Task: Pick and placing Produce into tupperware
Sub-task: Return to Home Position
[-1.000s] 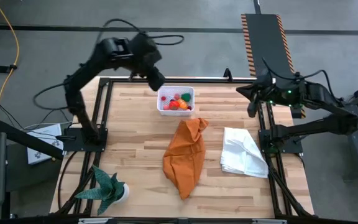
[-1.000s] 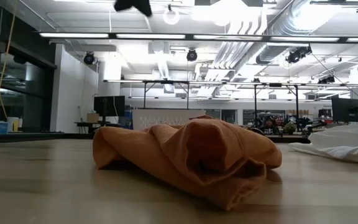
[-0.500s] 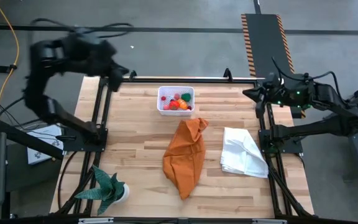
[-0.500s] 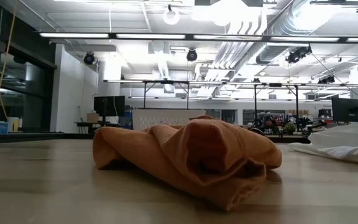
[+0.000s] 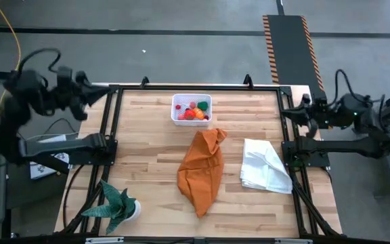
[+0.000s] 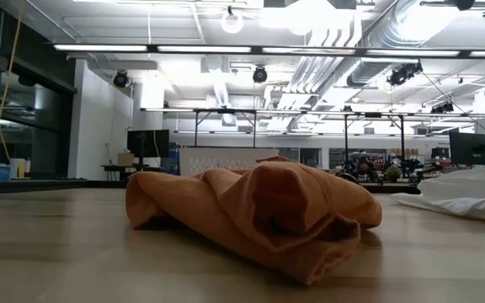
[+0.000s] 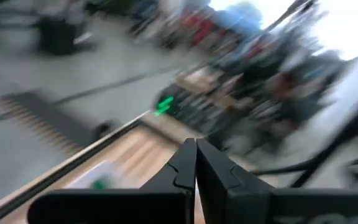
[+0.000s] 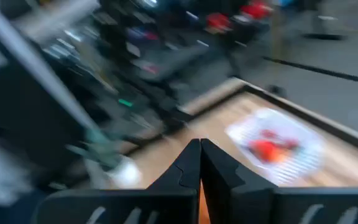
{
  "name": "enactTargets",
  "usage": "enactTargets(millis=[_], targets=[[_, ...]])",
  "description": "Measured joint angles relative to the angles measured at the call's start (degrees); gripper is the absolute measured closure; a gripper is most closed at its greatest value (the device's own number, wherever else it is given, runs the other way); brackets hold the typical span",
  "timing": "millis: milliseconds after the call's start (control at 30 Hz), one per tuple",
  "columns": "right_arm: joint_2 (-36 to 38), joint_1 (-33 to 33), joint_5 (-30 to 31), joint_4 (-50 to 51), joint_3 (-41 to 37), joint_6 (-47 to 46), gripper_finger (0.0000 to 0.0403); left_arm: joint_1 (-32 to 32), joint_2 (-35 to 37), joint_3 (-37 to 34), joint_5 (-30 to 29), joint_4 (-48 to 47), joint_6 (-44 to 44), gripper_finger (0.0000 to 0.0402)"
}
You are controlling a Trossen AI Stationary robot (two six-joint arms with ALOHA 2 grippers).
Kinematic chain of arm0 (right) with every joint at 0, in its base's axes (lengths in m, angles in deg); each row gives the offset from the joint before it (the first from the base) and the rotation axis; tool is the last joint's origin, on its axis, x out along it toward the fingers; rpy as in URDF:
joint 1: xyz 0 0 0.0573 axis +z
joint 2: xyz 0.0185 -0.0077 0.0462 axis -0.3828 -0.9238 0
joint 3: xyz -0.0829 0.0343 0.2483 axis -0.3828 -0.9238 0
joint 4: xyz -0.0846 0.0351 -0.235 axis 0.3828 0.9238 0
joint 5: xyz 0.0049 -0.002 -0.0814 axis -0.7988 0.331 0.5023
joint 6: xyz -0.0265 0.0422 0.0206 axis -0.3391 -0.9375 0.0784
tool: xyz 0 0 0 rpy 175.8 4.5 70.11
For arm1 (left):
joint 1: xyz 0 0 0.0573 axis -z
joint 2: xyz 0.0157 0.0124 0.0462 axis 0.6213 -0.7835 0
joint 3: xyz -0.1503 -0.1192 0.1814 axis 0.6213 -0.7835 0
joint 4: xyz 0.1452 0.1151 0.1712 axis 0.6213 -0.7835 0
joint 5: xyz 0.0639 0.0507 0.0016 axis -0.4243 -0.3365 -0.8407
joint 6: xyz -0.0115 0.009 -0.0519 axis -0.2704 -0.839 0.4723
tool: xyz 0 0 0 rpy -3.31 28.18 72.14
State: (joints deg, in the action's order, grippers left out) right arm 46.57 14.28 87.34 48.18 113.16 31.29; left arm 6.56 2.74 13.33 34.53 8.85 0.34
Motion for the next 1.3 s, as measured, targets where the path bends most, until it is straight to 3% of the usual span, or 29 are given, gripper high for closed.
enactTargets(millis=[167,300,400,567,767,900,1000,1133,1300], targets=[[8.0,0.0,-8.5,-16.7,-11.3,-6.6,0.0403,0.0,15.8,-29.0,11.9,30.5,10.1,0.0401],[11.6,0.0,-12.4,-23.1,-19.5,-11.6,0.0403,0.0,22.4,-46.4,17.3,49.6,19.3,0.0401],[13.2,0.0,-15.0,-27.5,-24.5,-15.2,0.0403,0.0,24.0,-54.1,18.6,56.6,23.0,0.0402],[13.3,0.0,-17.2,-31.5,-29.3,-18.3,0.0403,3.4,23.5,-58.4,16.8,60.2,21.5,0.0402],[13.3,0.0,-17.2,-31.5,-30.3,-18.9,0.0403,18.2,19.3,-58.9,8.4,60.6,15.6,0.0402],[13.3,0.0,-17.1,-31.5,-30.3,-19.4,0.0403,31.7,14.6,-58.9,-4.6,60.7,9.1,0.0402],[13.3,0.0,-17.1,-31.5,-30.3,-19.3,0.0403,38.9,13.8,-58.9,-17.5,56.5,5.3,0.0402],[13.3,0.0,-17.1,-31.5,-30.3,-19.4,0.0403,45.1,15.0,-58.9,-31.1,53.6,0.7,0.0402],[13.3,0.0,-17.1,-31.5,-30.3,-20.6,0.0403,48.4,21.0,-62.2,-36.5,56.6,-5.4,0.0401]])
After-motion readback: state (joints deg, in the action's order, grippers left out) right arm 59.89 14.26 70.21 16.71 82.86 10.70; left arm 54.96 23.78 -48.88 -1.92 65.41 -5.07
